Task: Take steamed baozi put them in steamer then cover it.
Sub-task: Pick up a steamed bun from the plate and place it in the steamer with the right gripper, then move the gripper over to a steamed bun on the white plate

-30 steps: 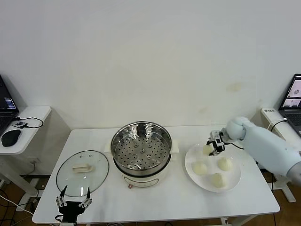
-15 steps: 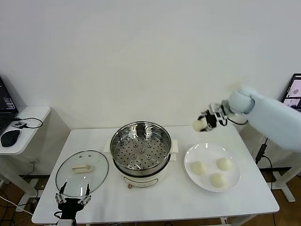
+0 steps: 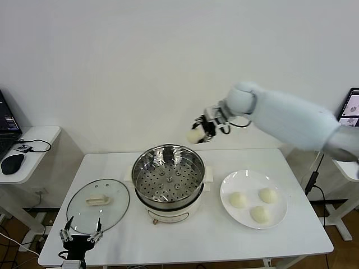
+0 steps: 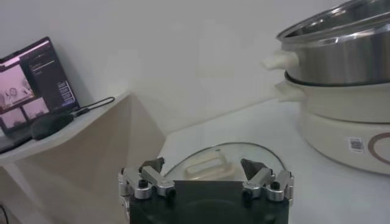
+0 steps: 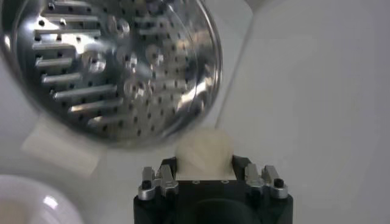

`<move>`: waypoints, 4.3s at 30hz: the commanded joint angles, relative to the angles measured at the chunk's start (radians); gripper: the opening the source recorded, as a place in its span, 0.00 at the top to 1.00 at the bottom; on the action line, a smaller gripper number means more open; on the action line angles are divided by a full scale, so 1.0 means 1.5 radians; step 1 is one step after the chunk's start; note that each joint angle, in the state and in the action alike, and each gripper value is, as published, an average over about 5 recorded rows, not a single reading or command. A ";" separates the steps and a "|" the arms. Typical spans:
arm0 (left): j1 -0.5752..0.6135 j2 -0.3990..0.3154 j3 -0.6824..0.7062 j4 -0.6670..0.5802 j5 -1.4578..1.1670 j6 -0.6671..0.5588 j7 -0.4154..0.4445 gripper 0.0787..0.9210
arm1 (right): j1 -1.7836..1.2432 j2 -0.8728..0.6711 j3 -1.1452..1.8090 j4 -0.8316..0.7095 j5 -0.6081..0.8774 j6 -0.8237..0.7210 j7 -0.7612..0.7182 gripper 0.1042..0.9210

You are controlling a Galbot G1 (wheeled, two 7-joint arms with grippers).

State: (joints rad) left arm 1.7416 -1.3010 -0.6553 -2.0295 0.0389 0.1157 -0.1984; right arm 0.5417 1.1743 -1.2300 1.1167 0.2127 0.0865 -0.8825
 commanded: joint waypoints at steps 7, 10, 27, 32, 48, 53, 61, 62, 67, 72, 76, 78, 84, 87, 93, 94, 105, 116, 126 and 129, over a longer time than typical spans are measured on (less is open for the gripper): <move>-0.003 -0.003 -0.001 0.007 -0.002 0.000 -0.005 0.12 | -0.009 0.121 -0.069 -0.045 -0.117 0.157 0.018 0.42; -0.004 -0.005 -0.001 0.009 -0.001 0.000 -0.006 0.12 | -0.023 0.134 -0.073 -0.069 -0.176 0.201 0.022 0.41; -0.008 -0.005 -0.005 0.018 0.000 -0.001 -0.007 0.12 | -0.088 0.191 -0.044 -0.205 -0.329 0.330 0.055 0.34; -0.008 -0.005 -0.005 0.019 0.000 -0.002 -0.008 0.12 | -0.090 0.192 -0.042 -0.202 -0.307 0.329 0.060 0.26; 0.003 0.000 -0.011 -0.007 -0.004 -0.001 -0.007 0.12 | 0.099 -0.022 -0.078 0.140 0.030 -0.059 -0.040 0.12; 0.006 0.003 -0.011 -0.021 -0.003 0.002 -0.004 0.12 | 0.122 -0.160 -0.078 0.258 0.054 -0.213 -0.035 0.12; 0.006 0.012 0.000 -0.026 -0.001 0.002 -0.003 0.12 | 0.119 -0.388 -0.071 0.388 0.039 -0.291 -0.029 0.12; 0.006 0.013 0.001 -0.025 -0.001 0.002 -0.003 0.12 | 0.112 -0.412 -0.070 0.396 0.028 -0.291 -0.029 0.12; 0.006 0.018 0.005 -0.024 0.001 0.002 -0.003 0.12 | 0.039 -0.486 -0.047 0.412 -0.027 -0.288 -0.029 0.12; 0.002 0.018 0.009 -0.020 0.004 0.003 -0.002 0.12 | -0.047 -0.509 -0.032 0.408 -0.070 -0.285 -0.028 0.12; 0.001 0.015 0.013 -0.014 0.007 0.003 -0.003 0.12 | -0.116 -0.514 -0.005 0.398 -0.094 -0.274 -0.029 0.12; 0.001 0.014 0.014 -0.012 0.009 0.003 -0.003 0.12 | -0.157 -0.511 0.023 0.387 -0.103 -0.269 -0.028 0.12; 0.003 0.012 0.010 -0.011 0.011 0.003 -0.002 0.12 | -0.269 -0.477 0.107 0.344 -0.128 -0.261 -0.020 0.12; 0.005 0.011 0.006 -0.010 0.010 0.004 -0.002 0.12 | -0.309 -0.454 0.137 0.319 -0.145 -0.259 -0.017 0.12; 0.005 0.010 0.001 -0.004 0.010 0.003 -0.003 0.12 | -0.348 -0.403 0.160 0.258 -0.167 -0.254 -0.007 0.12; 0.005 0.010 0.000 -0.002 0.010 0.003 -0.003 0.12 | -0.353 -0.397 0.163 0.252 -0.167 -0.254 -0.007 0.12; 0.003 0.012 -0.007 0.003 0.008 0.002 -0.003 0.12 | -0.370 -0.337 0.177 0.197 -0.173 -0.246 0.007 0.12; -0.001 0.013 -0.011 0.007 0.008 0.003 -0.001 0.12 | -0.382 -0.282 0.184 0.154 -0.180 -0.246 0.010 0.15; -0.007 0.012 -0.012 0.017 0.006 0.003 -0.001 0.12 | -0.376 -0.278 0.181 0.146 -0.188 -0.257 -0.003 0.33; -0.006 0.012 -0.012 0.017 0.006 0.003 -0.001 0.12 | -0.372 -0.287 0.181 0.151 -0.187 -0.256 -0.010 0.38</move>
State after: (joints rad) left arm 1.7335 -1.2831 -0.6732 -2.0041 0.0488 0.1201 -0.2005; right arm -0.0071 0.7294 -0.9626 1.3620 -0.0605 -0.2936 -0.8947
